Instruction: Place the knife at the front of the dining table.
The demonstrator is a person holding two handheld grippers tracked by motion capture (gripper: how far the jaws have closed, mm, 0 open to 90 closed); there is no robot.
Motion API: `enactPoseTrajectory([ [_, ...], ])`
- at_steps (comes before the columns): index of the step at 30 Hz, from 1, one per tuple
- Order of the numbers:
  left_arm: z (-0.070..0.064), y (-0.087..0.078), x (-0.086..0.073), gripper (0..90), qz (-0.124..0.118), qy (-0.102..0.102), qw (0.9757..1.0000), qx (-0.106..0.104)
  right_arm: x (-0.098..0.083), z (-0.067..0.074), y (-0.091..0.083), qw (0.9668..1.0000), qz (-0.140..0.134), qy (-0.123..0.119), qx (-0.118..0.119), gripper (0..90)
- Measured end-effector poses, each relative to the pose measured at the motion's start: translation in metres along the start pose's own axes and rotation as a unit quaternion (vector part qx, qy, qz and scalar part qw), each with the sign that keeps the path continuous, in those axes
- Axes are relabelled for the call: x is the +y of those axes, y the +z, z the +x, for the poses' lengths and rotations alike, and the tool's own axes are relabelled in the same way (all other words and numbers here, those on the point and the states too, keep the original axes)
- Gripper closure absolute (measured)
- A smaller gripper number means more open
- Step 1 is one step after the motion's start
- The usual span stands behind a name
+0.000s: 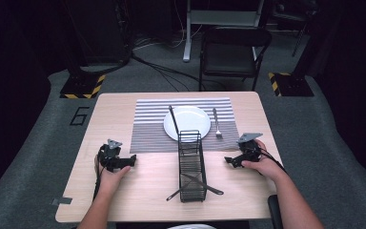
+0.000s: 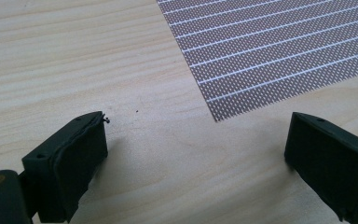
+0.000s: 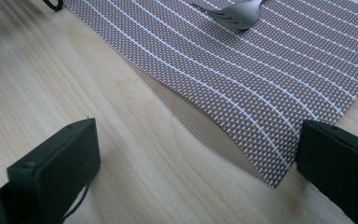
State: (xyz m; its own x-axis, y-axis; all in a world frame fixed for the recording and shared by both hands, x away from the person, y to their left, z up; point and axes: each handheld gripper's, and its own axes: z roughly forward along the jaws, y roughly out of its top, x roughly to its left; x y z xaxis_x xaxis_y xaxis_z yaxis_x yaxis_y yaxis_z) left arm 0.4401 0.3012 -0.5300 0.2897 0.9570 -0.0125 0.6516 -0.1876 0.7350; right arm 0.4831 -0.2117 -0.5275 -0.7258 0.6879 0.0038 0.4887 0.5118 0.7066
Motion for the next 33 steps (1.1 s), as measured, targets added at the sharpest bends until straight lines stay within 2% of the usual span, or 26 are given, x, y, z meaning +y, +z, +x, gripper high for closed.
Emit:
enactPoseTrajectory([
  [9,0.001,-0.001,0.0,5.5,0.002,0.007,1.0,-0.002,0.0,0.0,0.0,1.0,0.0,0.0,0.0,0.0],
  [16,0.0,0.0,0.0,5.5,0.0,0.004,1.0,-0.003,0.0,0.0,0.0,1.0,0.0,0.001,0.0,0.0],
  [19,0.0,-0.001,0.0,6.6,0.002,0.012,0.9998,-0.014,0.0,0.0,0.0,1.0,0.0,0.0,0.0,0.0],
  [22,-0.002,-0.004,0.0,16.2,-0.007,0.009,0.9998,-0.014,0.0,0.0,0.0,1.0,0.0,0.0,0.0,0.0],
  [26,-0.004,-0.008,0.002,32.5,0.0,0.008,0.9999,-0.008,0.0,0.0,0.0,1.0,0.0,0.001,0.0,0.0],
  [29,-0.007,-0.012,0.004,34.0,-0.005,0.0,0.9999,-0.01,0.0,0.0,0.0,1.0,0.0,0.0,0.0,0.0],
  [33,-0.012,-0.019,0.008,34.8,-0.02,-0.017,0.9993,-0.027,0.0,0.0,0.0,1.0,0.0,0.001,0.0,0.0],
])
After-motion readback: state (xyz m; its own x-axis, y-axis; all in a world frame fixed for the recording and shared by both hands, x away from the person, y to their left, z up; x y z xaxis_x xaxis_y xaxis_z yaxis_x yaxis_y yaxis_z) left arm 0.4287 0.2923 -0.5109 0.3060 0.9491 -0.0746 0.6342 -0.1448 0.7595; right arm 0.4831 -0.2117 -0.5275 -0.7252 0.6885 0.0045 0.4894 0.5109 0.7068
